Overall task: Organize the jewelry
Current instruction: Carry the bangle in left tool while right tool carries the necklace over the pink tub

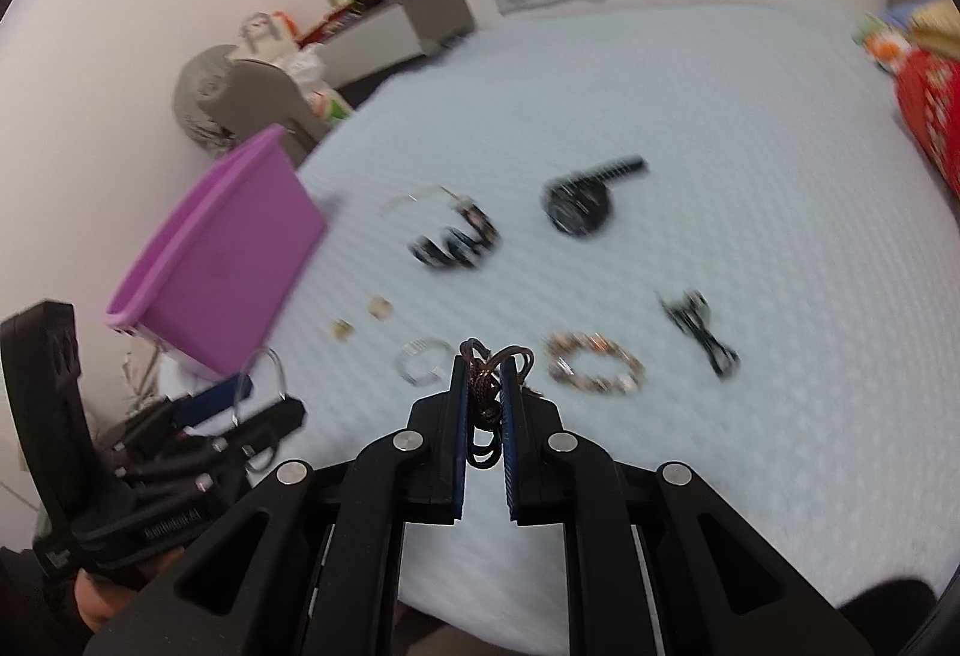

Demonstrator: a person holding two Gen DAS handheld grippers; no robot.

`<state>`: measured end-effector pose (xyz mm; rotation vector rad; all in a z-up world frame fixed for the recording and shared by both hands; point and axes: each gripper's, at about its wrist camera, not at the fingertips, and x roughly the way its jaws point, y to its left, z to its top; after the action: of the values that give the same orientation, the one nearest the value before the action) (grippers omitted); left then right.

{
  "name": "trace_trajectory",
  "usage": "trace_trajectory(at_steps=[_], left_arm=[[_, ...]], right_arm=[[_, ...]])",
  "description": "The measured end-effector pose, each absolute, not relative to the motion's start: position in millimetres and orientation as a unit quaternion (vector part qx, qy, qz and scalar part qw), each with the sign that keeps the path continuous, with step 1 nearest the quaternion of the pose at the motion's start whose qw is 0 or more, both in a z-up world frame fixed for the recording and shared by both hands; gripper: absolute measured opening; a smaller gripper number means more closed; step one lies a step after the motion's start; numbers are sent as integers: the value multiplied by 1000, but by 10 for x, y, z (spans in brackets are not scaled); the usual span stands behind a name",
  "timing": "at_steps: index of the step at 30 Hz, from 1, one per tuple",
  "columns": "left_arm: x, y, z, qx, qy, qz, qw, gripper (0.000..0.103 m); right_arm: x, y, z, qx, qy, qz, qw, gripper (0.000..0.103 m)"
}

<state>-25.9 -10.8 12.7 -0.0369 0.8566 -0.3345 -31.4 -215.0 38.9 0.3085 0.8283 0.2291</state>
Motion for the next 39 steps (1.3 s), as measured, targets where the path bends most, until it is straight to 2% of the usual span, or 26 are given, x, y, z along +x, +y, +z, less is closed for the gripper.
trace_trajectory(at_steps=[12, 22, 30, 39], left_arm=[[101, 813, 1046, -53, 360, -123, 923, 70], [613, 1932, 1439, -61, 333, -28, 941, 70], [1079, 2712, 1253, -92, 357, 31, 929, 71], [1468, 3091, 829, -90, 417, 67, 902, 71]], right_arm=[[439, -1090, 1256, 127, 341, 240, 900, 10], [1259, 72, 1732, 95, 327, 338, 877, 10], [1984, 939, 1702, 77, 362, 375, 850, 10], [2506, 1649, 1228, 35, 446, 371, 814, 10]])
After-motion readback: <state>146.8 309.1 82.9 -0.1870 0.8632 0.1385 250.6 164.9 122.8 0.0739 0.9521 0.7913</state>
